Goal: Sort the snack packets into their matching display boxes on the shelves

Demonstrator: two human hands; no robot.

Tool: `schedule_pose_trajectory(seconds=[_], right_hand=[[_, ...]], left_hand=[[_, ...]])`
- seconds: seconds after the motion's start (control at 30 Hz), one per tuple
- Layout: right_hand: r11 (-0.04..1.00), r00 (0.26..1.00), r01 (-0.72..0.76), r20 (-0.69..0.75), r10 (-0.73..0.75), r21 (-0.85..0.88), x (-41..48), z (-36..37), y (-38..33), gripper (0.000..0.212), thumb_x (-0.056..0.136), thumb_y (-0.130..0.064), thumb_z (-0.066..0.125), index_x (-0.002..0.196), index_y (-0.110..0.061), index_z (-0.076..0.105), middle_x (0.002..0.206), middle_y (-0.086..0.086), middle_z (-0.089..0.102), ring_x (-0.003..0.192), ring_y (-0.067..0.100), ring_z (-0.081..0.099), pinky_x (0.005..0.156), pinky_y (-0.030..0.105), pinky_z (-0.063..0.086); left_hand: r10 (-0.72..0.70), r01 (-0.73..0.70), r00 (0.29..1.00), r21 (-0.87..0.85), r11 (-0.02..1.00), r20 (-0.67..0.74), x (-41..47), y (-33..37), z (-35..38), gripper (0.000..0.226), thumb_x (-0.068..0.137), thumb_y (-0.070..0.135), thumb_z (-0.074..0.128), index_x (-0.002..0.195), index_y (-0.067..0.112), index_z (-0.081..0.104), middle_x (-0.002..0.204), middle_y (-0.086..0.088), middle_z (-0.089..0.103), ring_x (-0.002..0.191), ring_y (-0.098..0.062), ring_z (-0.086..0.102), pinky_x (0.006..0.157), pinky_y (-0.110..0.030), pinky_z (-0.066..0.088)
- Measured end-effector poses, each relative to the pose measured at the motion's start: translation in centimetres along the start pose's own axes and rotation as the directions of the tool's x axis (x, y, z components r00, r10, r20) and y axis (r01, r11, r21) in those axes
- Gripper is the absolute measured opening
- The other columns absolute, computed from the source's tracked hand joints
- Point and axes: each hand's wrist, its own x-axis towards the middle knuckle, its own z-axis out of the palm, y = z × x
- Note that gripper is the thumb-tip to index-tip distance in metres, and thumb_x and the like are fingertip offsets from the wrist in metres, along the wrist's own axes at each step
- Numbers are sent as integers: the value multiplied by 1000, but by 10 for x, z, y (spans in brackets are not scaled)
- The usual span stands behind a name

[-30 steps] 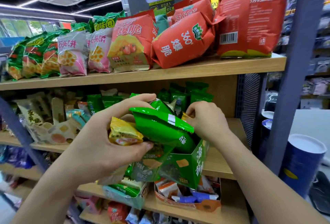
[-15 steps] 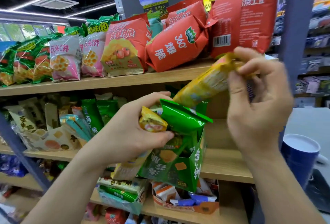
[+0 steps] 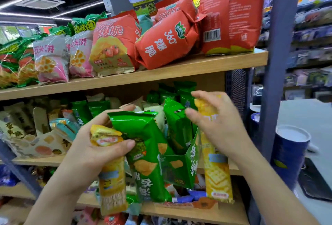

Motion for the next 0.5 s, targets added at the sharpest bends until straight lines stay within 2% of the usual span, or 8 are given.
schedule_pose_trajectory(seconds=[0.03, 0.07, 0.13, 0.2, 0.27, 0.33, 0.4, 0.5], right_hand=[[999, 997, -42, 62, 44, -22, -1, 3, 4, 65, 69, -69, 63, 126, -39, 57, 116, -7, 48, 102, -7, 47, 85, 2, 33], [998, 993, -63, 97, 65, -26, -1, 6, 5, 79, 60, -72, 63, 132, -41, 53, 121, -8, 47, 108, -2, 47, 88, 6, 34], [999, 988, -41, 149, 45, -29, -1, 10, -1, 88, 55, -72, 67, 136, -46, 47, 125, -11, 43, 113, 2, 45, 87, 7, 33], [993, 988, 8, 154, 10, -115, 2, 15, -8, 82, 62, -68, 72, 137, -49, 46, 124, -12, 39, 108, 1, 44, 80, 4, 31], [967, 993, 55, 119, -26, -250, 8, 21, -8, 66, 72, -59, 74, 133, -46, 52, 122, -11, 37, 101, 4, 45, 77, 12, 36], [952, 997, 45, 78, -23, -303, 18, 22, -2, 43, 81, -48, 73, 122, -41, 62, 119, -7, 43, 97, 9, 48, 80, 23, 39], [942, 992, -11, 112, 52, -336, 32, 16, 8, 28, 86, -41, 69, 114, -39, 68, 120, -3, 59, 105, 15, 54, 90, 30, 41], [897, 962, -42, 224, 155, -441, 54, 4, 14, 30, 91, -35, 67, 121, -32, 69, 128, 2, 65, 121, 22, 56, 101, 34, 44]], left_hand=[[-18, 18, 1000, 0, 1000, 3, -3, -3, -3, 59, 63, 6, 83, 120, 14, 66, 122, -4, 69, 104, -31, 69, 76, -40, 59], [-42, 42, 999, 8, 999, 3, -6, -5, -7, 60, 62, 9, 83, 120, 16, 67, 122, -3, 69, 104, -31, 69, 76, -39, 59], [-89, 89, 996, 36, 995, 15, -8, -11, -12, 63, 62, 8, 81, 122, 18, 66, 120, -5, 70, 103, -31, 69, 77, -39, 59], [-125, 123, 992, 50, 991, 28, -8, -15, -15, 66, 64, 7, 79, 127, 21, 62, 117, -9, 70, 103, -33, 69, 79, -41, 59], [-146, 144, 989, 50, 988, 40, -6, -16, -18, 72, 61, 12, 83, 129, 24, 60, 115, -12, 71, 103, -33, 69, 80, -41, 59], [-146, 142, 988, 78, 987, 52, -3, -16, -19, 75, 60, 13, 83, 130, 23, 58, 113, -11, 72, 102, -31, 69, 79, -36, 59], [-157, 147, 984, 107, 983, 88, 1, -16, -19, 73, 64, 6, 78, 132, 23, 56, 111, -9, 72, 102, -29, 70, 77, -32, 58], [-175, 148, 968, 152, 977, 178, 11, -16, -13, 73, 69, 1, 78, 134, 24, 54, 114, -6, 72, 105, -26, 69, 81, -30, 57]])
